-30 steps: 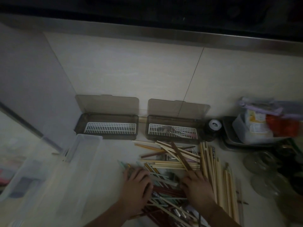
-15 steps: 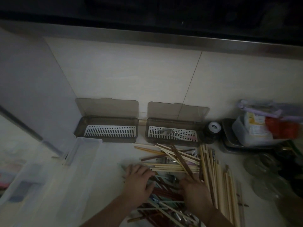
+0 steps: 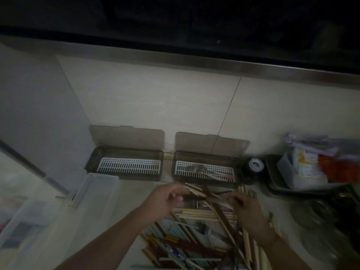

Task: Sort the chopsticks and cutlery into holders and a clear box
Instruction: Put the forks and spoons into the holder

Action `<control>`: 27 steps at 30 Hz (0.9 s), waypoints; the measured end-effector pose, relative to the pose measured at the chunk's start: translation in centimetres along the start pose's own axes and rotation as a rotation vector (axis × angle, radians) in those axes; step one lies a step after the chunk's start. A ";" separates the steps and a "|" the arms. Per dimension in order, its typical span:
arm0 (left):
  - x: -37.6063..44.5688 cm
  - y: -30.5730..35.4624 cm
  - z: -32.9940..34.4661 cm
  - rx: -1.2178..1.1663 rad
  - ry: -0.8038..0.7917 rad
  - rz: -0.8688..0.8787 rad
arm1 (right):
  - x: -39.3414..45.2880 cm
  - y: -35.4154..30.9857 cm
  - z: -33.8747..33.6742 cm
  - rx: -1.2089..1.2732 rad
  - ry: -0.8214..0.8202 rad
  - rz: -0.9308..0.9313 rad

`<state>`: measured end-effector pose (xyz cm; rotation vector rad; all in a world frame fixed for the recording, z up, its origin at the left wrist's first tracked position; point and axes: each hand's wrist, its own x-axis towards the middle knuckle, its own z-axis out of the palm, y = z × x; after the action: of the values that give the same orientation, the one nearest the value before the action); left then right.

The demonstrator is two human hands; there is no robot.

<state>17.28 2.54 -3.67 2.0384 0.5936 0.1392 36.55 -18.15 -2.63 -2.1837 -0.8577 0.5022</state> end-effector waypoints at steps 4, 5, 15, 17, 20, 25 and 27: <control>2.6 0.6 -0.2 0.242 0.024 -0.040 | 5.4 -0.2 -1.7 -0.093 0.156 0.075; 3.0 0.5 -0.1 0.347 -0.020 -0.025 | 6.4 -0.4 -1.8 -0.129 0.148 0.097; 3.7 0.3 0.9 0.609 -0.041 -0.025 | 10.9 -0.8 1.0 -0.429 -0.095 0.246; 3.6 0.2 0.8 0.641 -0.054 -0.016 | 11.1 -0.8 1.0 -0.465 -0.136 0.246; 3.2 0.0 0.7 0.690 -0.081 -0.025 | 10.9 -0.8 0.9 -0.529 -0.220 0.208; 1.7 0.2 1.4 0.669 -0.108 -0.090 | 8.5 -0.9 0.4 -0.425 -0.010 0.077; 0.7 -0.5 2.3 0.704 -0.069 -0.041 | 5.5 -1.3 0.6 -0.437 0.229 -0.114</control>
<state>18.50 1.25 -5.35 2.6904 0.7047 -0.1940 39.52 -13.27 -2.59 -2.5014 -1.0288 0.0010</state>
